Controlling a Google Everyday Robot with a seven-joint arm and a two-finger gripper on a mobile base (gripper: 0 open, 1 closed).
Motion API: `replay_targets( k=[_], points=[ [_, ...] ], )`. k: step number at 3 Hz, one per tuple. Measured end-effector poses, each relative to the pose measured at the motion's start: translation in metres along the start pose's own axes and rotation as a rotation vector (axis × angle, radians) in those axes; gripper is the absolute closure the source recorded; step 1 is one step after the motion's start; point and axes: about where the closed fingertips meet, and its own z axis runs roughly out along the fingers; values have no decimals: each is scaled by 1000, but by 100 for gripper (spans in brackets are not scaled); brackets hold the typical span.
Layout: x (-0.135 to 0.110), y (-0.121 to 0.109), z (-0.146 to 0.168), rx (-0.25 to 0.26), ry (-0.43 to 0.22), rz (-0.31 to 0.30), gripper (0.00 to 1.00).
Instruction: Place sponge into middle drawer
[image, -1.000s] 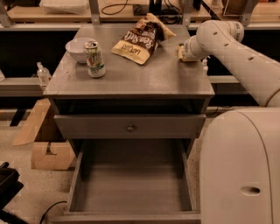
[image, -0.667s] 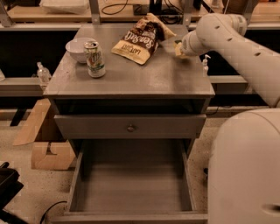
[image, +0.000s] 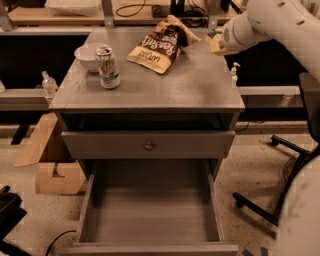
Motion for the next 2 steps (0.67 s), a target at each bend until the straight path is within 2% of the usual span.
replay_targets(
  k=[1, 2],
  points=[
    [14, -7, -86, 18, 29, -10, 100],
    [24, 4, -136, -32, 13, -92, 100]
  ],
)
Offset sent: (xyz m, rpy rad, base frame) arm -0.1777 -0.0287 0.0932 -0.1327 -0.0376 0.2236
